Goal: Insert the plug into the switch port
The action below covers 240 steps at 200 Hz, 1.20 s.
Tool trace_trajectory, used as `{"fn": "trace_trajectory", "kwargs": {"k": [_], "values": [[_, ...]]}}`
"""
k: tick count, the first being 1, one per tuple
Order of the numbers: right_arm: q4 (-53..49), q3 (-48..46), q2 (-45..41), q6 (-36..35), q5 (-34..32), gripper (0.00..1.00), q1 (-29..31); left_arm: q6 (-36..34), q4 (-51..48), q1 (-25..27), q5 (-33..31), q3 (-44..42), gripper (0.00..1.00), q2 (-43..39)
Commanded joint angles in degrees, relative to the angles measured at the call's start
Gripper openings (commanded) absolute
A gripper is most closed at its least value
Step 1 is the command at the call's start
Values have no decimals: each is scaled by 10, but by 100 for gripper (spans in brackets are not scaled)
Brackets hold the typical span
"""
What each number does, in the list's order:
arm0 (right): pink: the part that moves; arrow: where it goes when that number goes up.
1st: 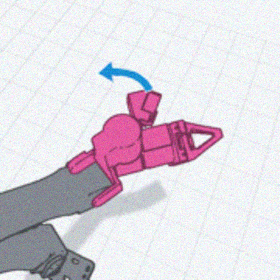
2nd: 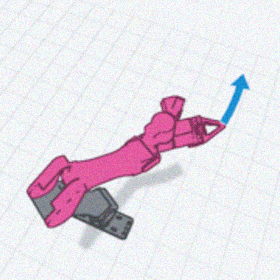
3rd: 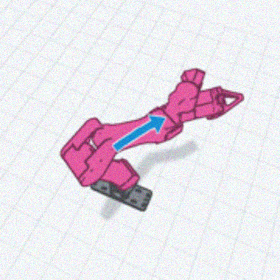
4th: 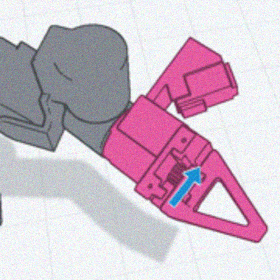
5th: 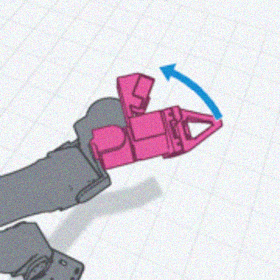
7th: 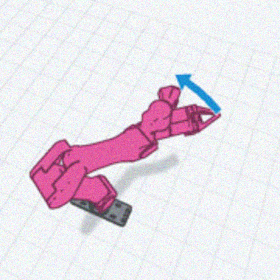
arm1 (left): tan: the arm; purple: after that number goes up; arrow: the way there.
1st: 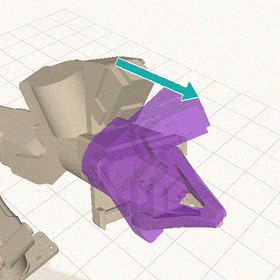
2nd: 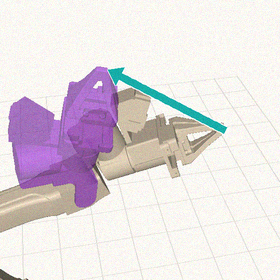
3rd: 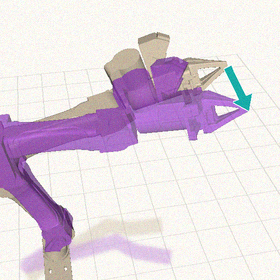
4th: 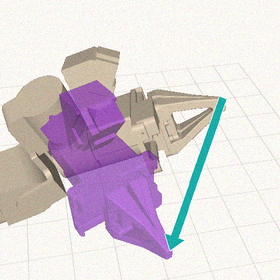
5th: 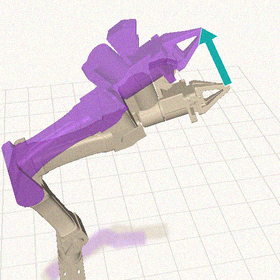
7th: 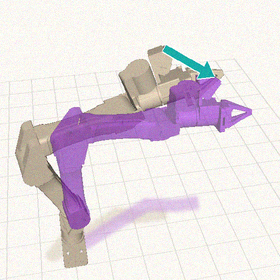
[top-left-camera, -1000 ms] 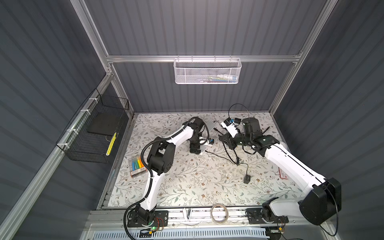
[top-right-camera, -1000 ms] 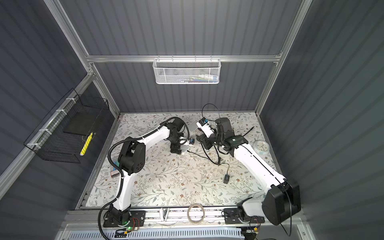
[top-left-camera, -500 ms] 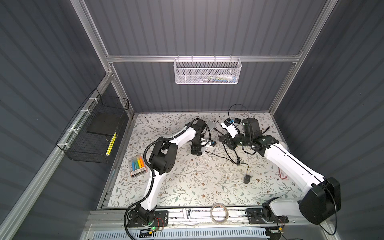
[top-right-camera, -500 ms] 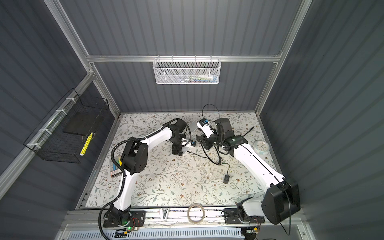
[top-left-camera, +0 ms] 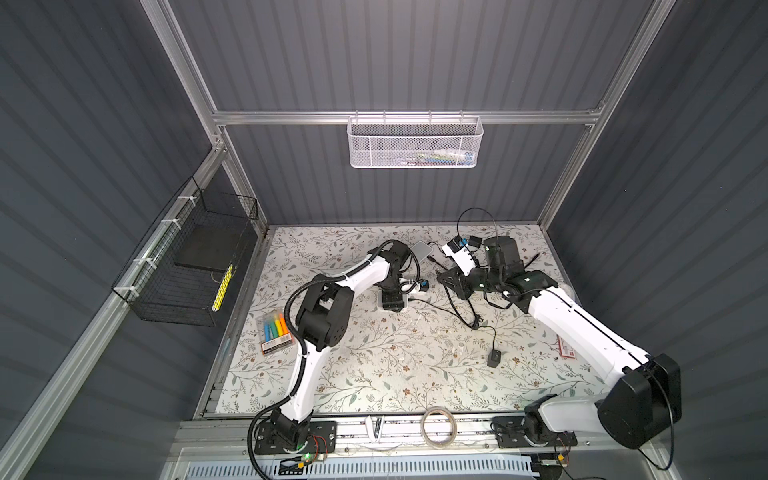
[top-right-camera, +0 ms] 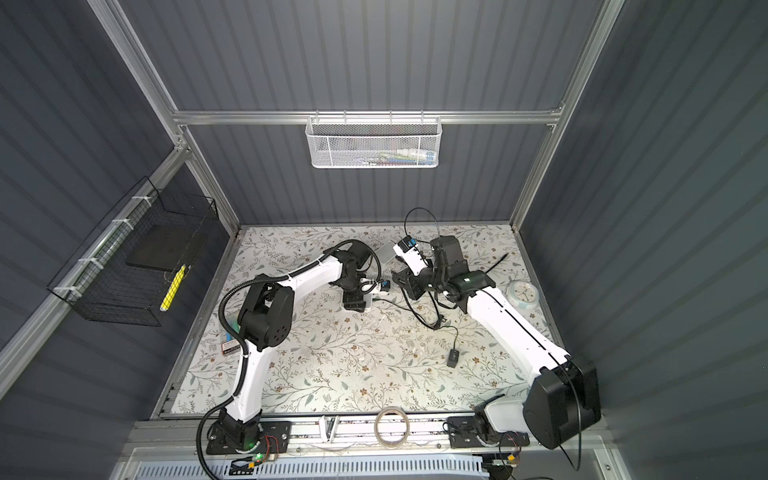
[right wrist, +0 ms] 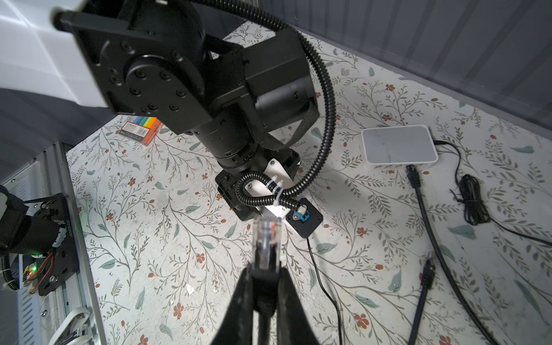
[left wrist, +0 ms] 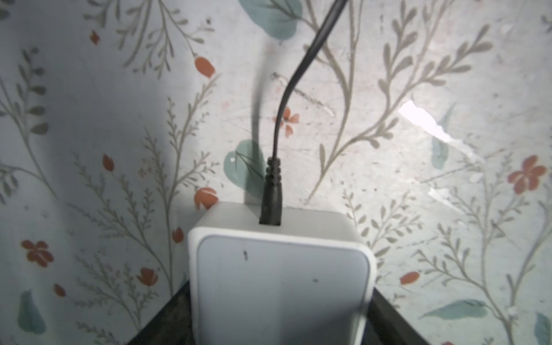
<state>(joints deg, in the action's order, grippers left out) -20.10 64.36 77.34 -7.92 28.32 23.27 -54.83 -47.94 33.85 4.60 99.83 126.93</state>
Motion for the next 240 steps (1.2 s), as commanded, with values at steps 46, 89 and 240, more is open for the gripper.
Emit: {"fn": "trace_trajectory", "kwargs": {"k": [46, 89, 240], "values": [[-18, 0, 12, -2, 2, 0, 2, 233, 93, -22, 7, -182, 100, -135], [-69, 12, 15, -11, -46, 0, 17, 325, 162, -26, -19, -238, 100, -234], [-223, 81, -42, -11, -178, 0, 33, 416, 329, -123, 189, -246, 100, -362]]}}
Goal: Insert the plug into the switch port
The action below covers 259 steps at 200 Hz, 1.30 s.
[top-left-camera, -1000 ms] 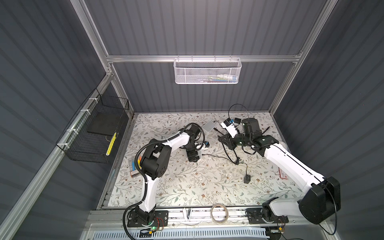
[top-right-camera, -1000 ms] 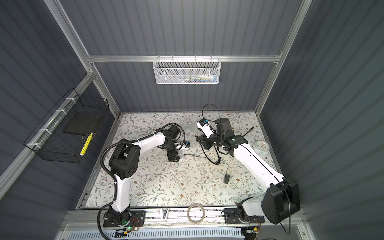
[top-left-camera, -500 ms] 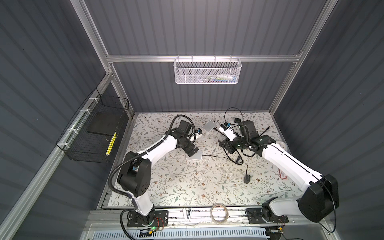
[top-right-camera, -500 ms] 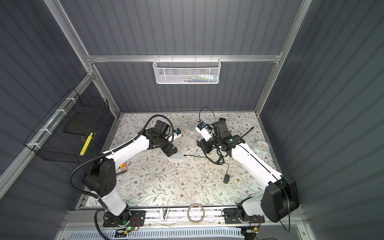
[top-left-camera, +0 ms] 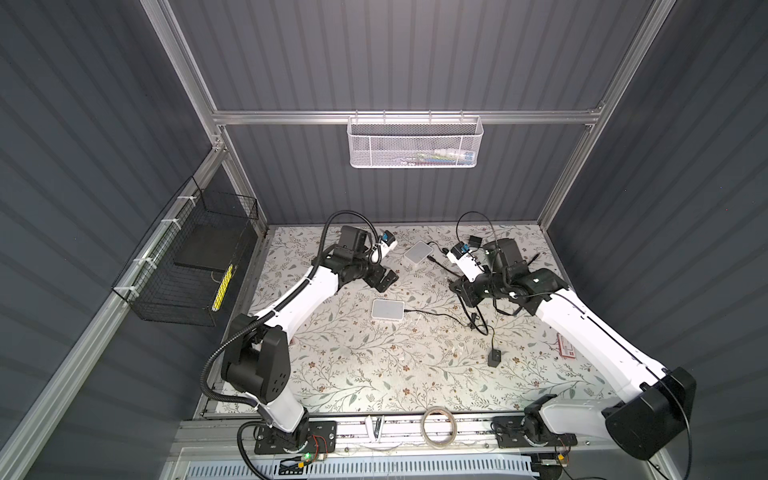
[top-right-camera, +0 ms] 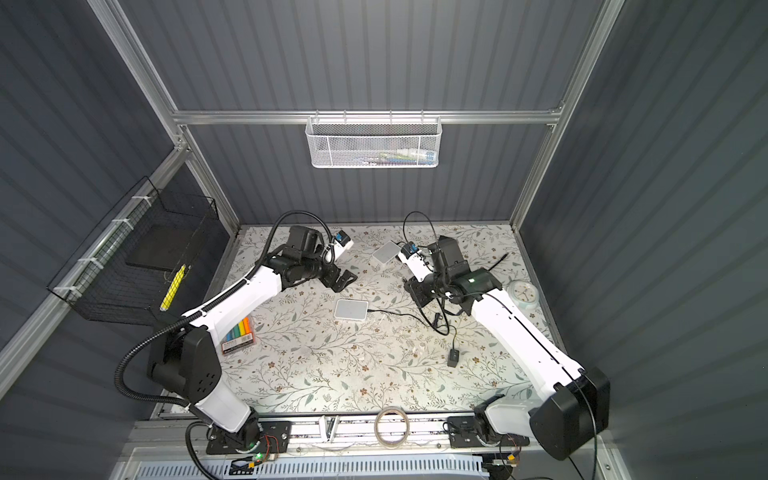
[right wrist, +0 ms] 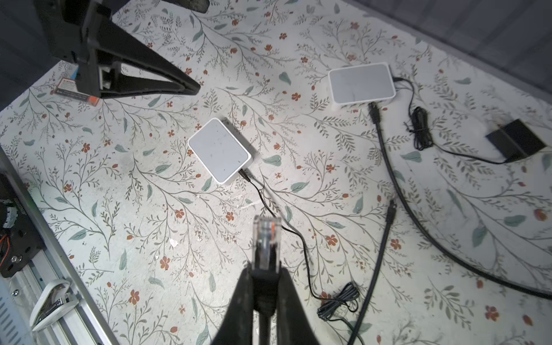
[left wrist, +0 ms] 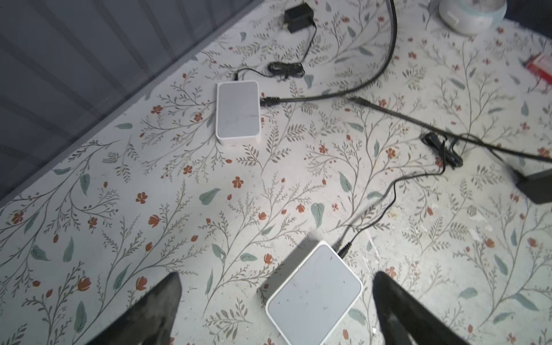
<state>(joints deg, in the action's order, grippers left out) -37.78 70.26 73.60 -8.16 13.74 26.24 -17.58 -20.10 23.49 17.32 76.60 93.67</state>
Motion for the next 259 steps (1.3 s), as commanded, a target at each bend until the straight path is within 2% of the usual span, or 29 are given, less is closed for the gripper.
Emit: {"fn": "trace_trajectory", "kwargs": {"k": [1, 24, 32, 40, 47, 71, 88, 100, 117, 137, 150, 174, 193, 213, 224, 259], "values": [[-47, 22, -5, -9, -32, 0, 3, 43, 51, -19, 62, -14, 100, -30], [-61, 31, -5, -7, -46, 0, 7, 29, 23, -21, 77, 2, 100, -8], [-67, 35, -5, -6, -51, 0, 10, 24, 11, -26, 102, 10, 100, 2], [-70, 37, -5, -6, -56, 0, 13, 14, 3, -32, 138, 13, 94, 8], [-74, 39, -4, -5, -59, 0, 16, 23, 13, -35, 144, 11, 87, 12], [-86, 40, -4, -6, -71, 0, 22, 29, 14, -36, 126, 9, 81, 30], [-92, 33, -4, -8, -81, 0, 24, -12, -65, -32, 74, 36, 73, 57], [-93, 25, -6, -11, -85, 0, 24, -27, -60, -26, 32, 15, 71, 51], [-90, 17, -5, -13, -86, 0, 24, -60, -30, -2, -54, -30, 72, 39], [-87, 13, -4, -14, -82, 0, 24, -133, -59, 33, -160, -30, 72, 70], [-82, 8, -7, -17, -81, 0, 24, -163, -90, 48, -187, -10, 76, 95], [-77, -2, -12, -19, -82, 0, 24, -190, -148, 58, -160, 36, 81, 132], [-72, -17, -21, -20, -85, 0, 24, -227, -166, 64, -128, 38, 84, 135], [-64, -32, -28, -21, -87, 0, 24, -300, -141, 71, -111, -18, 93, 98], [-58, -38, -30, -22, -83, 0, 22, -313, -140, 71, -102, -24, 97, 86], [-46, -40, -20, -30, -73, 0, 22, -343, -207, 72, -83, 32, 99, 109]]}}
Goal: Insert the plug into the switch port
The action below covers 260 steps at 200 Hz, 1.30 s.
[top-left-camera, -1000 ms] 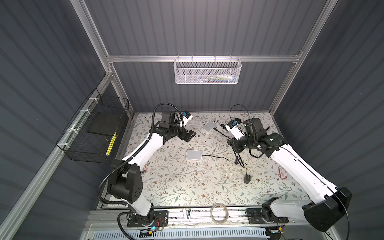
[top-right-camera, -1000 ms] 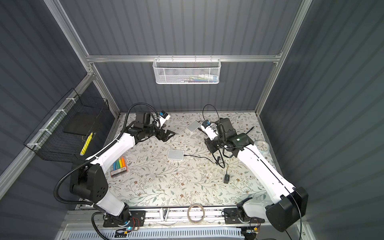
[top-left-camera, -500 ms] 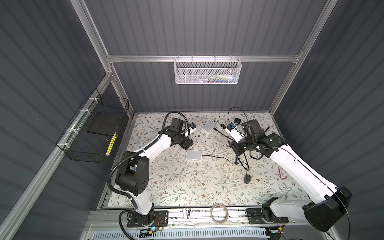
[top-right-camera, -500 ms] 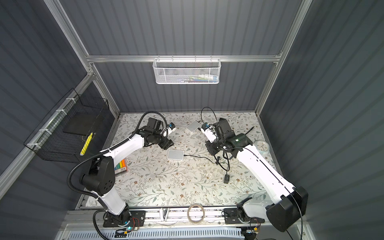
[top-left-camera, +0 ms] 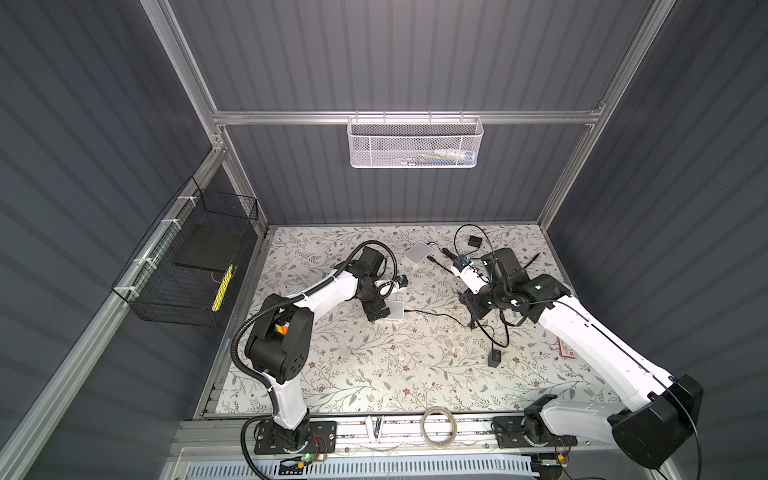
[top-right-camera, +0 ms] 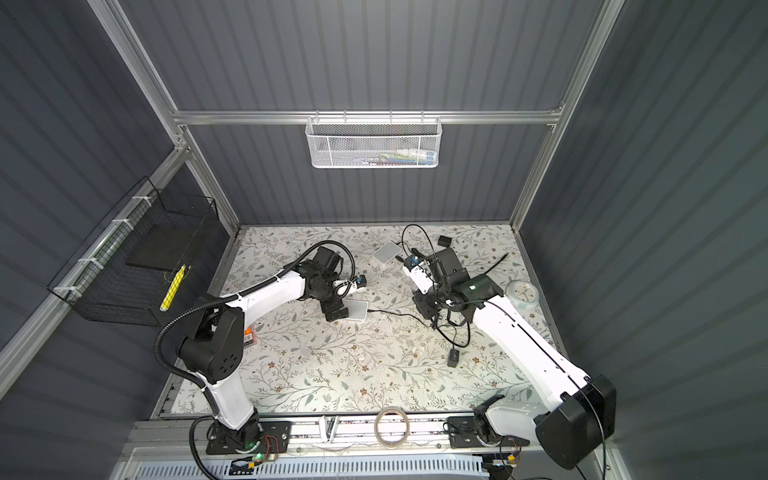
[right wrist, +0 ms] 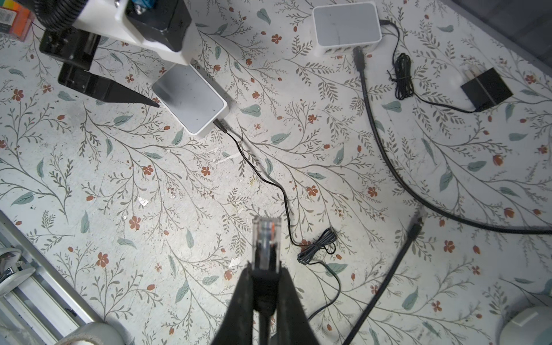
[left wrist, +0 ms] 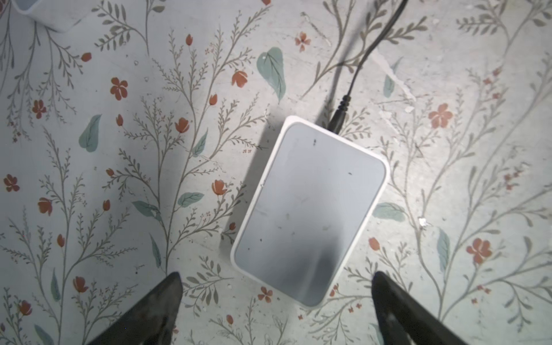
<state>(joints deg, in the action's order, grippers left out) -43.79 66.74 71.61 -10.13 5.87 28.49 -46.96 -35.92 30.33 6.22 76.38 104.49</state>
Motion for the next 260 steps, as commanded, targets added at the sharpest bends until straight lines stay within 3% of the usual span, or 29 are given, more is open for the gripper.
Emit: {"fn": "trace_trajectory", "kwargs": {"k": [1, 204, 260], "values": [[14, -5, 1, -11, 5, 0, 0, -49, -49, 4, 28, 34, 99, 2], [45, -41, -9, -20, 45, 0, -25, -102, -135, 31, -24, 152, 96, 159], [47, -38, -2, -19, 54, 0, -28, -82, -136, 30, -18, 152, 85, 172]]}}
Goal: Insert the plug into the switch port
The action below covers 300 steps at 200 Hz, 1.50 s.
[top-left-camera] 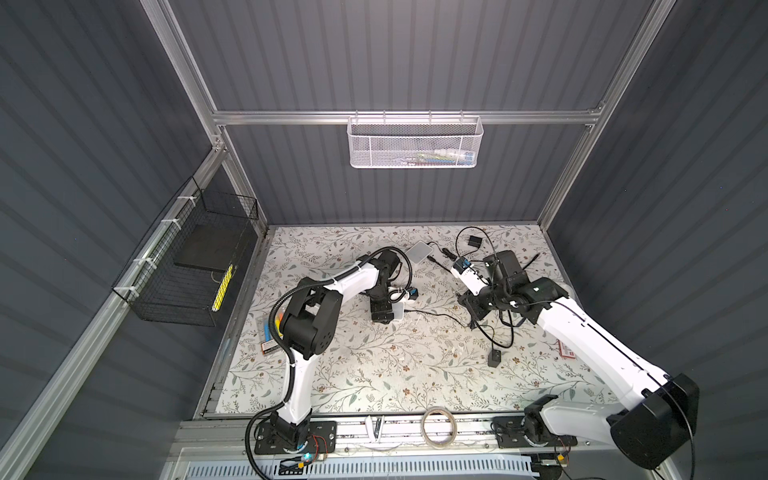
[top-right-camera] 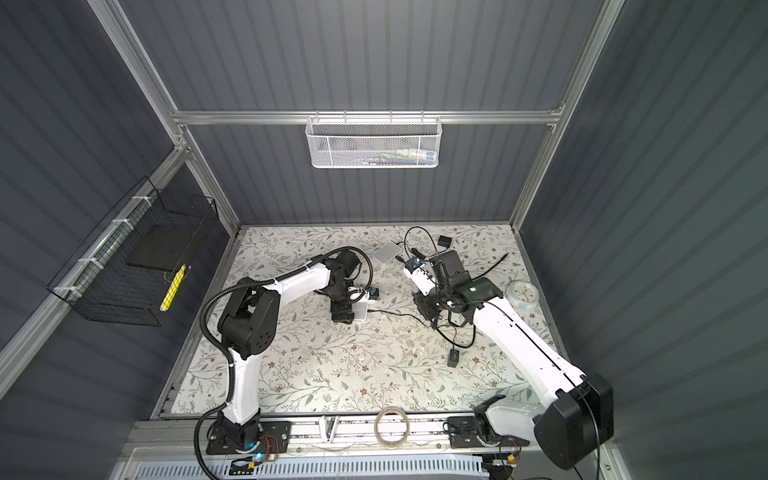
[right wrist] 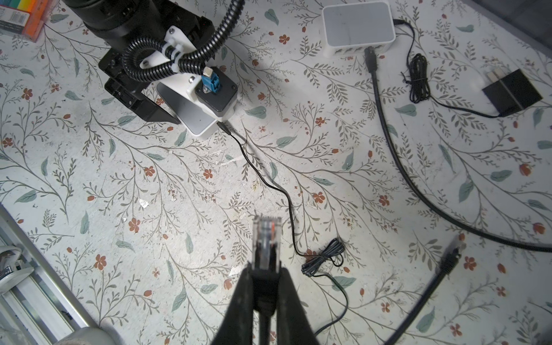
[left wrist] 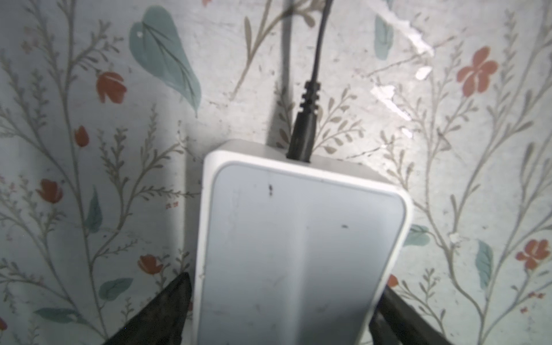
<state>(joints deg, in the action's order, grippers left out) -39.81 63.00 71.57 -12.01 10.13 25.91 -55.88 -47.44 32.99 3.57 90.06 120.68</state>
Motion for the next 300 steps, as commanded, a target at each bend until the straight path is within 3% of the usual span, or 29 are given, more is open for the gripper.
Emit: {"fn": "trace_trajectory", "kwargs": {"k": [1, 43, 85, 178, 216, 261, 300], "values": [[8, -1, -2, 0, 12, 0, -2, 8, -21, 4, 8, 15, 84, 10], [5, 2, -2, -1, 12, 0, -3, 68, -16, -2, 5, 10, 74, 4], [5, 6, 4, 0, 20, 0, -2, 181, 0, -17, -11, -19, 65, -14], [-11, 46, 64, -4, 28, 0, 20, 388, 124, -64, -21, -206, 69, -143], [-38, 79, 88, -10, 3, 0, 38, 456, 167, -77, -10, -230, 70, -159], [-99, 154, 88, -27, -35, 0, 54, 488, 186, -90, -2, -228, 69, -147], [-128, 176, 95, -7, -15, 0, 81, 511, 208, -98, 9, -232, 71, -143]]}}
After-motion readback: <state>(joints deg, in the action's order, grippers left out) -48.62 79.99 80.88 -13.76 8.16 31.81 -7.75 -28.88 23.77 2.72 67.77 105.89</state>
